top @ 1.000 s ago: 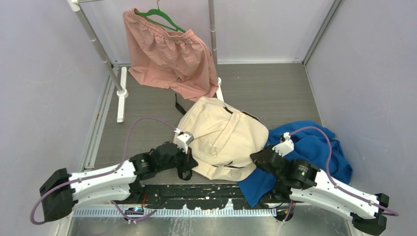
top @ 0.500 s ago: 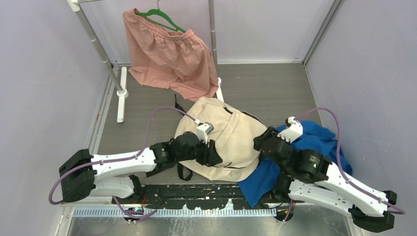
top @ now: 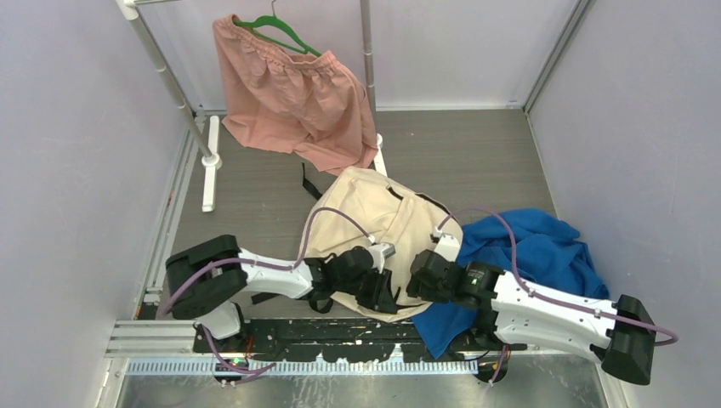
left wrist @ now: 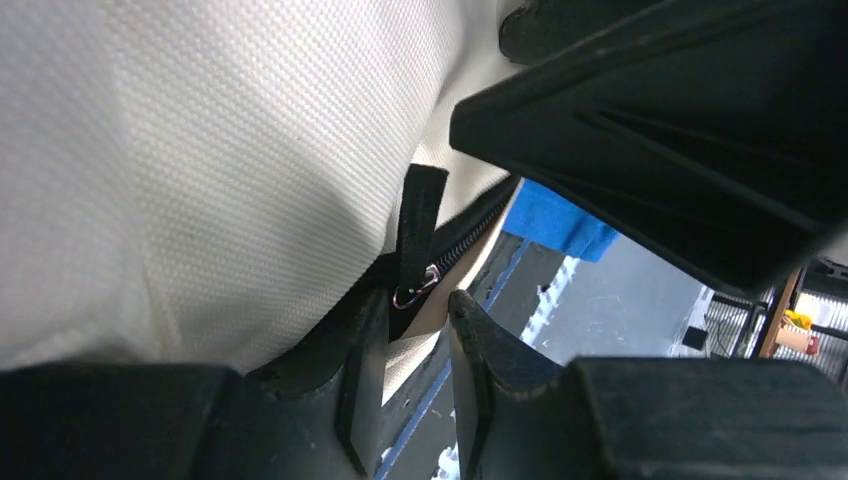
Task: Pack the student bag
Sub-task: Zip the student bag at the center of the board.
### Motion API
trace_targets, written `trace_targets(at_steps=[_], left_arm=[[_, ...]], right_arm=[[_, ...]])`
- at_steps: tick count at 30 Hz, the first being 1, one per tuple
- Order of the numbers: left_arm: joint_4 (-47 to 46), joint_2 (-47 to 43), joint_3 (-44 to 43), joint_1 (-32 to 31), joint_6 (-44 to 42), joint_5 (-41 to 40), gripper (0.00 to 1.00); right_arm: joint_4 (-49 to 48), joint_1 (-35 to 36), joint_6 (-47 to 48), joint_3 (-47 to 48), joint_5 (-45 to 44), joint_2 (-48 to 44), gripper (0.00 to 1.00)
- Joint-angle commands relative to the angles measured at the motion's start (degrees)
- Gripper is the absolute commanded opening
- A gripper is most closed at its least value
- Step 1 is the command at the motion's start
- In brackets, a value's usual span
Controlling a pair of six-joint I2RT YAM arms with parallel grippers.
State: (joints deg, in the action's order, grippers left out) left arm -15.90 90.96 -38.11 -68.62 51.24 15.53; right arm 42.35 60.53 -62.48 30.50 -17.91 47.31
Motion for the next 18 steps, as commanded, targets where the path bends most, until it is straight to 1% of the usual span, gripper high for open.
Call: trace_targets(at_steps=[1, 3, 4, 7, 9, 12, 14, 15, 16, 18], left_arm=[[-5.52, 1.53, -0.54, -1.12, 1.66, 2.70, 0.30], [-3.78, -1.42, -0.52, -1.08, 0.21, 1.96, 0.30], [-1.71, -3.15, -0.75, -1.09, -0.71, 1.16, 0.29], [5.02, -8.48, -1.41, -1.12, -2.86, -2.59, 0.29], [8.04, -10.70, -2.21, -1.15, -3.20, -4.89, 0.31], [12.79, -12.07, -4.79, -2.12, -3.44, -9.00, 0.36], [17.05, -11.97, -7.98, -4.06, -3.44, -14.40, 0.37], [20.86, -11.45, -10.25, -5.56, -3.39, -20.70, 0.37], [24.44, -10.22, -12.87, -6.85, -2.98, -24.71, 0.38], [30.06, -7.80, -17.19, -8.67, -1.81, -29.84, 0.38]], right_arm=[[1.55, 0.01, -8.50, -4.85, 2.35, -1.51, 0.54], [1.83, -0.02, -8.88, -4.76, 1.07, -2.66, 0.54], [1.47, -0.01, -8.46, -4.33, 0.87, -3.41, 0.52], [-0.86, -0.01, -6.25, -3.20, 0.61, -5.00, 0.51], [-0.87, -0.01, -5.87, -2.27, -0.68, -4.97, 0.51], [2.53, 0.01, -7.68, -0.66, -4.57, -4.97, 0.51], [5.84, -0.06, -10.08, 0.00, -8.19, -5.88, 0.51], [7.32, 0.00, -10.96, 0.20, -9.66, -6.73, 0.52], [8.76, 0.02, -11.72, 0.40, -11.29, -7.75, 0.51], [12.11, -0.02, -13.90, 1.03, -14.23, -10.02, 0.53]])
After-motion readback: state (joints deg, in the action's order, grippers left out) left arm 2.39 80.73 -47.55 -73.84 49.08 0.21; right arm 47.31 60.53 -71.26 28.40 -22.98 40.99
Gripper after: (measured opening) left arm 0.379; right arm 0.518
